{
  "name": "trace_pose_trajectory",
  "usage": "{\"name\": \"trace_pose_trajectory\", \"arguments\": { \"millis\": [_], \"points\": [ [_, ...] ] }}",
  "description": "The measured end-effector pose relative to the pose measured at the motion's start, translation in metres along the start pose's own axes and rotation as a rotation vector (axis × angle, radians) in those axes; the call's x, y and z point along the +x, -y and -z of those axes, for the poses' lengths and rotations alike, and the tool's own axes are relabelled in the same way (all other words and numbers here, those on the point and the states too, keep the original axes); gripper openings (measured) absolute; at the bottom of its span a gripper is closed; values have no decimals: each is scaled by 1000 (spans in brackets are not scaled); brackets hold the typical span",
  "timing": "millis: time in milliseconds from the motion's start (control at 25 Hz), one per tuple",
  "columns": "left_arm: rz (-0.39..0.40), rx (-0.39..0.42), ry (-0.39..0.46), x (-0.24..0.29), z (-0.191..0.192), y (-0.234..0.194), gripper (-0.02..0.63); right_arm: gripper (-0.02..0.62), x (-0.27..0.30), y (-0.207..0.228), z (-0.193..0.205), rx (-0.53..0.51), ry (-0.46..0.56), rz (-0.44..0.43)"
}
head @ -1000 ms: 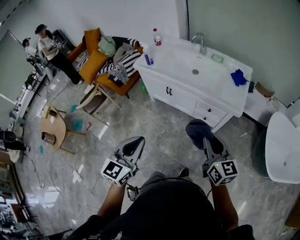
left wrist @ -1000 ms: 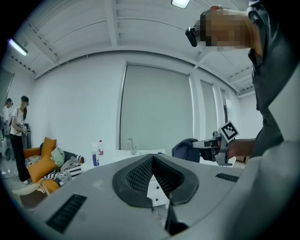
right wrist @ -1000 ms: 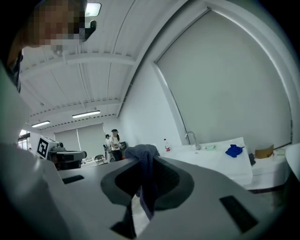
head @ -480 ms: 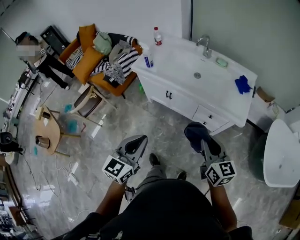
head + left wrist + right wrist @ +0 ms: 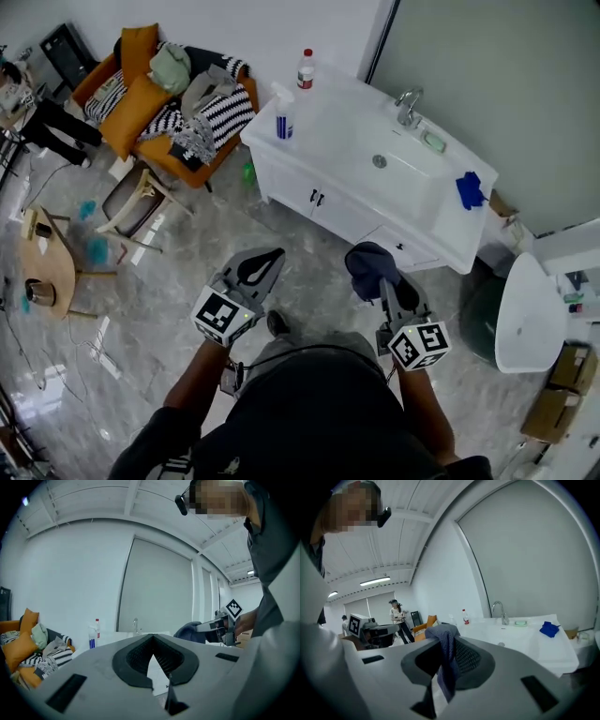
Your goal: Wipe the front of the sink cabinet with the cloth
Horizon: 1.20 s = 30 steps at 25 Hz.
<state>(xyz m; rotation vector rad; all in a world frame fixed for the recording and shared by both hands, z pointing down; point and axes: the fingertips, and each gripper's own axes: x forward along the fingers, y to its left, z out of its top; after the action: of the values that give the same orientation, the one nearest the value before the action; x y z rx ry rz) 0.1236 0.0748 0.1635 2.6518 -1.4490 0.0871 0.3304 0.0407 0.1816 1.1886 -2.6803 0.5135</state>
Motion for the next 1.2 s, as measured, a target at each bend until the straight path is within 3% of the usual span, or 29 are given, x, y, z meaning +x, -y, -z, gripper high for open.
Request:
{"name": "trace_pose_trajectory", "arguments": {
  "millis": [120,240,480,600,800,960,1080,1200],
  "points": [
    [-24,-49,-8,11,1,-22,4,48,25,10,10,2,-56,-8],
    [-54,-41,-54,29,20,-46,4,48,56,33,22,5,-79,-10],
    [-152,-67,-94,50,23,-54,4,48,116,90,54,34,-83,9],
    [-173,-93,-149,62,52,-75,3,48,166,114,89,13,-102,48],
    [-163,-260,-135,65,98,-99,3,48,212,130,156,-22,-210,142],
    [-125,-299,-101,66,131,-124,4,48,246,159,207,-26,-245,249],
    [-104,-350,-92,58,178,-142,4,48,287,188,253,-23,-257,364],
    [-105,-400,-136,43,237,-158,4,48,342,208,288,36,-221,459]
  ]
}}
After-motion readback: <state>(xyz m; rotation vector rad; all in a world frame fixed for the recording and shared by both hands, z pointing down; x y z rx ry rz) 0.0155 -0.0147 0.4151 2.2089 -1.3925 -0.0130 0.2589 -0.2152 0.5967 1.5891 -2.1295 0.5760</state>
